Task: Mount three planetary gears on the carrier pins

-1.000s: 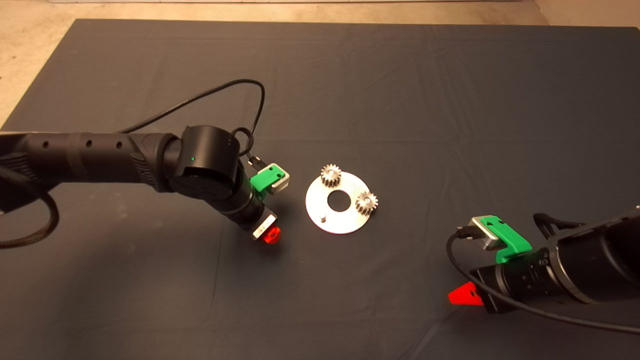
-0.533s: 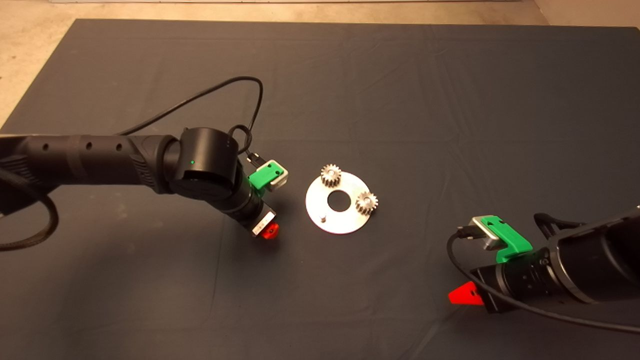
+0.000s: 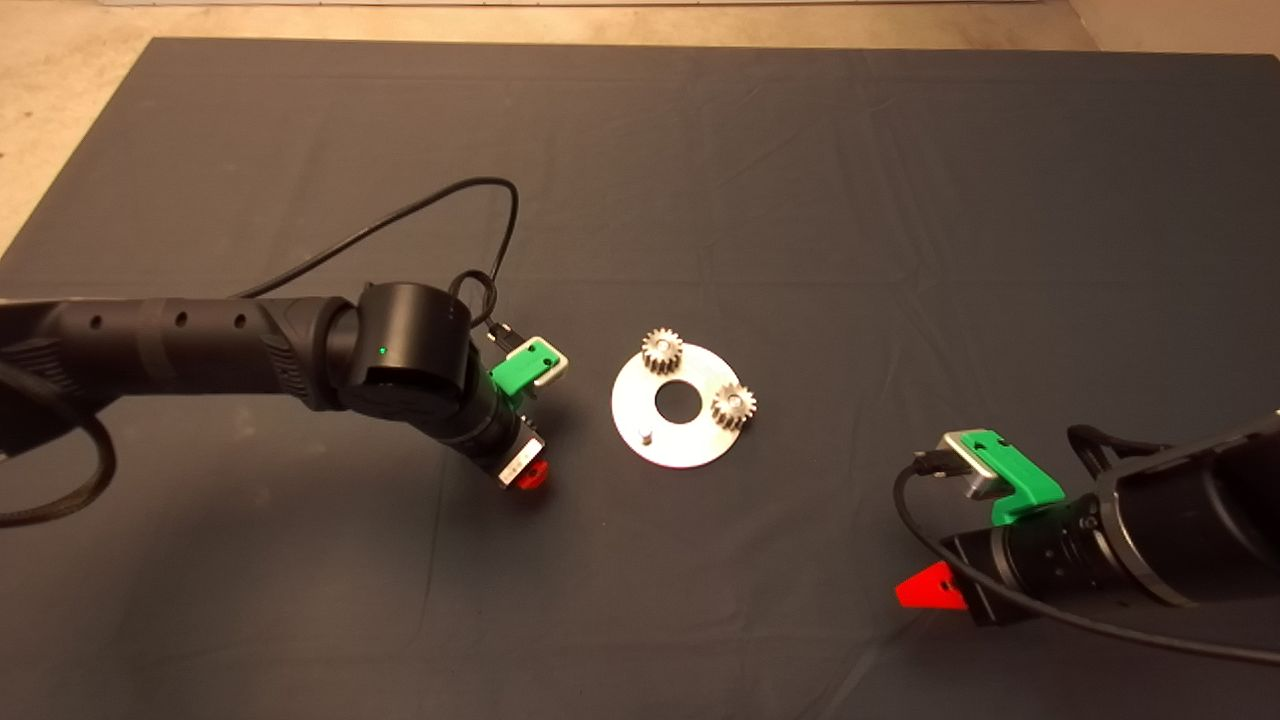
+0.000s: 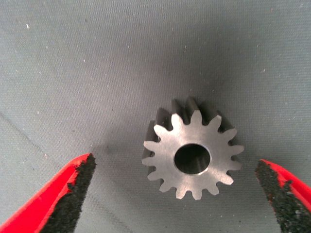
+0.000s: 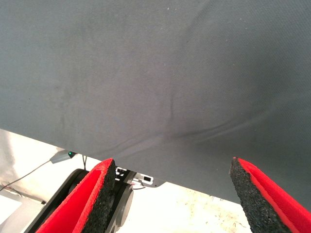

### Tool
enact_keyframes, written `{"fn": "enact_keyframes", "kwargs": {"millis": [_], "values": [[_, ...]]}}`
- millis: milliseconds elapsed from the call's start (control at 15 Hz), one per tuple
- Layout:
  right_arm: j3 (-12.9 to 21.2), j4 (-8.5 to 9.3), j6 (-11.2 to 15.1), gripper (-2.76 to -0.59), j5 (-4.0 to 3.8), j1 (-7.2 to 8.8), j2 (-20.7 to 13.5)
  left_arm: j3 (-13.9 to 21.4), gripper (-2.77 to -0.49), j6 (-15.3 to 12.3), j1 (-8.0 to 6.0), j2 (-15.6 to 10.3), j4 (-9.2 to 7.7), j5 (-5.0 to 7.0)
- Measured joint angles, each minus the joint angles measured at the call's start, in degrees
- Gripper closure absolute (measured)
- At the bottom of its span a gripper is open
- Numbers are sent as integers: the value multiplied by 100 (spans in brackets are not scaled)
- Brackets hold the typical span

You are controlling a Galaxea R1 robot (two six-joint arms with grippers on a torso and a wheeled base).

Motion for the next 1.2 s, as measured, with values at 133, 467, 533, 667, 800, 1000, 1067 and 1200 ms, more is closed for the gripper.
{"fn": "enact_keyframes", "kwargs": {"millis": [133, 467, 533, 667, 800, 1000, 1067, 1200], "values": [[0, 0, 0, -174, 2, 0, 0, 0, -237, 0, 0, 0, 13, 2], [0, 0, 0, -174, 2, -1, 0, 0, -209, 0, 57, 0, 99, 2], [0, 0, 0, -174, 2, 0, 0, 0, -208, 0, 63, 1, 110, 2], [0, 0, -2, -174, 2, -1, 0, 0, -208, 0, 61, 1, 167, 2], [0, 0, -1, -174, 2, -1, 0, 0, -195, 0, 61, 5, 216, 2], [0, 0, 0, -174, 2, -1, 0, 0, -193, 0, 61, 9, 254, 2], [0, 0, 0, -174, 4, -1, 2, 0, -185, 0, 61, 20, 262, 1], [0, 0, 0, -174, 4, -1, 0, 0, -179, 0, 61, 20, 273, 2]]}}
